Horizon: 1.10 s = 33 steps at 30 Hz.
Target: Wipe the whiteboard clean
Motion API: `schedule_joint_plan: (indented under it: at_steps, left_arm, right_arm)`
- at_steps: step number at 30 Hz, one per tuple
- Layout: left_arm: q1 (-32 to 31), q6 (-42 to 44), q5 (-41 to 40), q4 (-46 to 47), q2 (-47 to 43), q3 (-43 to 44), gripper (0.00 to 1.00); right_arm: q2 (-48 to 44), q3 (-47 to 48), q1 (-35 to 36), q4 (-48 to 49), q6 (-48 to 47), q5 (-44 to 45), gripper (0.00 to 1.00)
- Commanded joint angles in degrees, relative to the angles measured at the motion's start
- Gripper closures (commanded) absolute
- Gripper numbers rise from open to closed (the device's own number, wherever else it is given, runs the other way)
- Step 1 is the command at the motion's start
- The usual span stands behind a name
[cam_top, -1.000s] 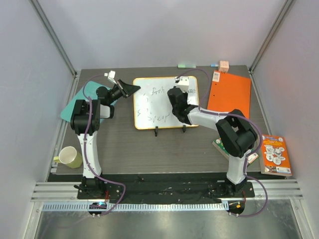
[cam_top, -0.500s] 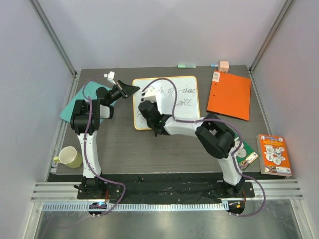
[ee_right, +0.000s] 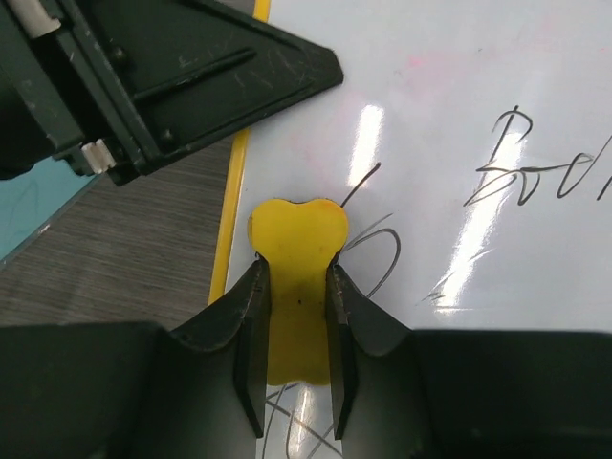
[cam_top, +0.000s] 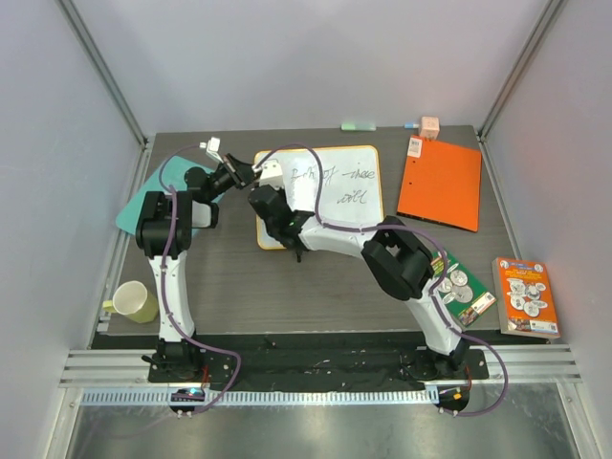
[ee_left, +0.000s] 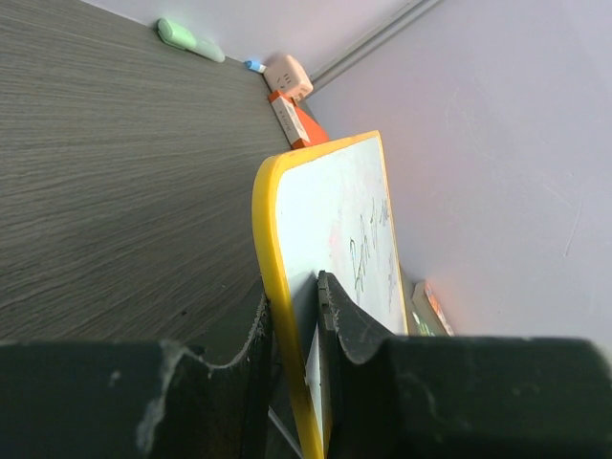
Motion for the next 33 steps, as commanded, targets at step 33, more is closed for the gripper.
schedule_joint_plan:
  at_steps: [33]
  left_arm:
    - [-2.37, 2.44, 5.75, 11.21, 0.11, 1.28, 1.0]
  right_arm:
    - [-3.02, -5.3, -6.01, -2.71, -1.15, -13.16, 0.99]
